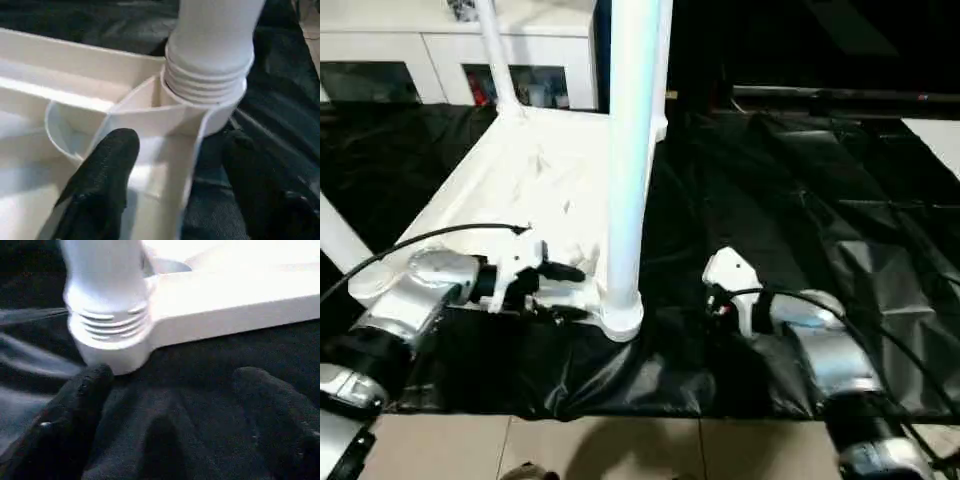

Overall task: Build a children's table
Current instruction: Rotate table base

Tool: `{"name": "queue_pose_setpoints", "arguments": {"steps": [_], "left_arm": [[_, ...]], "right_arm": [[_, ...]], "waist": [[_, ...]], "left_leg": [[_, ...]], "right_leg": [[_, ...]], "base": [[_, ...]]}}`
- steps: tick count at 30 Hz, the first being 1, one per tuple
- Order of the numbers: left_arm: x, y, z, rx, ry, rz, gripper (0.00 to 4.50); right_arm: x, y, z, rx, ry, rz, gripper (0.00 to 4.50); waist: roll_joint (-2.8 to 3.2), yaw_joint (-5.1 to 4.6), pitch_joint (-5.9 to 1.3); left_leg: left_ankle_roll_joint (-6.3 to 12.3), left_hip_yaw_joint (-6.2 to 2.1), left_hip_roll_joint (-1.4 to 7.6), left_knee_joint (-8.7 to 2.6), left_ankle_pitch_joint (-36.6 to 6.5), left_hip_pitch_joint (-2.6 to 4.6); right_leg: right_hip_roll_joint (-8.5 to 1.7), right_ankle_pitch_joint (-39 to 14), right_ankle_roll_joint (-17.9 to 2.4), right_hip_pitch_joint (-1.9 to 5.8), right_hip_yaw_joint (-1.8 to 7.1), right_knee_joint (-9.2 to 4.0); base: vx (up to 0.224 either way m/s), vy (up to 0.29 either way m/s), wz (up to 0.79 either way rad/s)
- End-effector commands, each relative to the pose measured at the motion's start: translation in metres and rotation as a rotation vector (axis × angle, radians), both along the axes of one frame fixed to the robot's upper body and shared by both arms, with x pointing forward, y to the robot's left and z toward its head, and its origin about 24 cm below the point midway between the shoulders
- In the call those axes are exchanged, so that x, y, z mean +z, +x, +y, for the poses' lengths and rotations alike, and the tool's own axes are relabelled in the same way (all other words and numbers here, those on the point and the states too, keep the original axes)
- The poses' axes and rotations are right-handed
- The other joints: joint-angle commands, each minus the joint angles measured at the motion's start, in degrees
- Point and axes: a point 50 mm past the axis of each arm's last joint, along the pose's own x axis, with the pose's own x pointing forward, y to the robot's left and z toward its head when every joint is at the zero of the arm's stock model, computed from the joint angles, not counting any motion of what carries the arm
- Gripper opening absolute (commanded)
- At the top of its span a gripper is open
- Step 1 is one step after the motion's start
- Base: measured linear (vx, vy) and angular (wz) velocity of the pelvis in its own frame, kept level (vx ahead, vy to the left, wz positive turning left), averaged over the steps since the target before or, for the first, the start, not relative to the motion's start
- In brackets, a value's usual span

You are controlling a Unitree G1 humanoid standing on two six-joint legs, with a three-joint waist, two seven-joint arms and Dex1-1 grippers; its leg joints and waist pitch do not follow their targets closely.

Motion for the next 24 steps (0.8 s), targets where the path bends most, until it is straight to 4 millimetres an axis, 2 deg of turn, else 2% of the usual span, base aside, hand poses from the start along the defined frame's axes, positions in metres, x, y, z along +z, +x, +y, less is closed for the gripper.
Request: {"name": "queue_pose_setpoints", "arguments": {"steps": [1, 2, 4, 15, 17, 19, 22, 23, 24], "left_arm": [[0.003, 0.003, 0.000, -0.022, 0.016, -0.013, 2.89], [0.002, 0.004, 0.000, -0.023, 0.022, -0.018, 2.79], [0.001, 0.004, 0.000, -0.024, 0.022, -0.013, 2.75], [-0.001, 0.008, 0.005, -0.013, 0.006, 0.032, 1.91], [-0.002, 0.008, 0.006, -0.019, 0.018, 0.045, 1.80], [-0.003, 0.008, 0.007, -0.024, 0.029, 0.051, 1.48], [-0.004, 0.008, 0.009, -0.024, 0.041, 0.059, 1.44], [-0.004, 0.008, 0.009, -0.023, 0.041, 0.058, 1.13], [-0.005, 0.008, 0.010, -0.024, 0.047, 0.066, 1.13]], "right_arm": [[0.004, -0.002, 0.000, 0.009, 0.005, 0.003, 4.50], [0.006, -0.004, 0.000, 0.008, 0.004, 0.010, 4.50], [0.006, -0.005, 0.001, 0.007, 0.002, 0.013, 4.50], [0.007, -0.010, 0.003, 0.014, -0.006, 0.038, 4.50], [0.007, -0.011, 0.004, 0.016, -0.008, 0.043, 4.50], [0.007, -0.011, 0.004, 0.016, -0.009, 0.045, 4.50], [0.007, -0.011, 0.004, 0.016, -0.012, 0.046, 4.50], [0.007, -0.011, 0.005, 0.017, -0.012, 0.046, 4.50], [0.007, -0.011, 0.005, 0.017, -0.013, 0.047, 4.50]], "waist": [[0.23, 0.30, -3.87], [0.41, 0.34, -3.82], [0.31, 0.35, -3.82], [0.31, 0.30, -3.89], [0.30, 0.32, -3.82], [0.27, 0.37, -3.83], [0.36, 0.35, -3.80], [0.34, 0.35, -3.78], [0.35, 0.33, -3.76]], "left_leg": [[1.16, -0.41, 1.06, -4.09, -18.5, 0.63], [1.03, -0.46, 1.04, -4.11, -18.8, 0.64], [0.91, -0.54, 1.07, -4.18, -19.0, 0.65], [0.75, -0.52, 1.16, -4.13, -18.0, 0.66], [0.86, -0.49, 1.10, -4.13, -18.0, 0.58], [0.80, -0.53, 1.10, -4.14, -18.0, 0.58], [0.73, -0.53, 1.13, -4.16, -18.3, 0.64], [0.75, -0.52, 1.10, -4.15, -18.4, 0.64], [0.71, -0.59, 1.15, -4.22, -18.4, 0.61]], "right_leg": [[-2.78, -18.6, -11.2, 2.95, 2.04, -4.86], [-2.87, -19.6, -10.9, 2.93, 2.03, -5.00], [-2.92, -20.5, -10.3, 2.94, 2.02, -5.08], [-2.98, -18.2, -11.3, 2.99, 2.08, -4.87], [-2.98, -18.6, -11.2, 2.99, 2.04, -4.95], [-3.07, -19.2, -11.0, 3.03, 2.05, -4.99], [-3.06, -19.3, -11.0, 3.00, 2.04, -5.03], [-3.04, -19.6, -10.9, 2.99, 2.03, -5.05], [-3.10, -19.9, -10.8, 3.03, 2.03, -5.06]], "base": [[0.000, 0.000, 0.00], [0.000, 0.000, 0.00], [0.000, 0.000, 0.00], [0.000, 0.000, 0.00], [0.000, 0.000, 0.00], [0.000, 0.000, 0.00], [0.000, 0.000, 0.00], [0.000, 0.000, 0.00], [0.000, 0.000, 0.00]]}}
